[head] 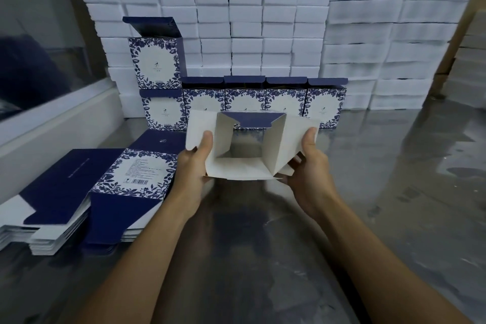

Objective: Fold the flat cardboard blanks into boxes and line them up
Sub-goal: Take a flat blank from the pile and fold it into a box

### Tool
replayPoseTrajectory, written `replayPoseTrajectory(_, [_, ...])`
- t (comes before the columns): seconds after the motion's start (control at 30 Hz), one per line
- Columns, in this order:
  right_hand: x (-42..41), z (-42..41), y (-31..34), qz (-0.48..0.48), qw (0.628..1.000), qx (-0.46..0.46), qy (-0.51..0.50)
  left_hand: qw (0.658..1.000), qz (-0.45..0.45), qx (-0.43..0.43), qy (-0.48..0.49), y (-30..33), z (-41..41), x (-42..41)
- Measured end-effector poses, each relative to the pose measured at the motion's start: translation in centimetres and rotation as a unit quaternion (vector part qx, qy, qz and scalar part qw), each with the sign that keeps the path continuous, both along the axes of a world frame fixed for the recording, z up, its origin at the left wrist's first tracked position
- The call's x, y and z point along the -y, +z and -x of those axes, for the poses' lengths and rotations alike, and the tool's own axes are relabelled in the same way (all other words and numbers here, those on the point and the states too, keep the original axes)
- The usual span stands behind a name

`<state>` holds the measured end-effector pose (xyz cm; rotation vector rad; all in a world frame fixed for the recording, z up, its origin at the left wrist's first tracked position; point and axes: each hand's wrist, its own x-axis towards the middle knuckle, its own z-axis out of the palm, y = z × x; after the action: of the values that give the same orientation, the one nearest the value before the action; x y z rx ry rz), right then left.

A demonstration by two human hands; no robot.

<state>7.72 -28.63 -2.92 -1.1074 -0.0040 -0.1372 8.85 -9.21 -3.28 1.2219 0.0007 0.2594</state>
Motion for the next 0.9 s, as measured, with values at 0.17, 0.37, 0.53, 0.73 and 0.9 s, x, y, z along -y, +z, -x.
replayPoseTrajectory(0.17, [0.1, -0.1, 0.1, -0.036, 0.999, 0.041, -0.004, 0.999, 0.016, -0.023, 0.042, 0.0, -0.1, 0.0])
replayPoseTrajectory(0.37, [0.3, 0.3, -0.3, 0.118, 0.972, 0.158, -0.129, 0.991, -0.068, 0.006, 0.112, 0.1, 0.1, 0.4])
replayPoseTrajectory(0.53, [-0.1, 0.6, -0.3, 0.142, 0.97, 0.178, -0.08, 0.981, -0.111, 0.014, 0.159, 0.4, 0.3, 0.5])
replayPoseTrajectory(0.73, [-0.4, 0.5, -0.7, 0.193, 0.952, 0.189, -0.143, 0.965, -0.191, 0.037, 0.176, 0.2, 0.4, 0.5])
replayPoseTrajectory(0.9, [0.3, -0.1, -0.9, 0.201, 0.941, 0.211, -0.175, 0.967, -0.187, 0.03, 0.171, 0.4, 0.8, 0.4])
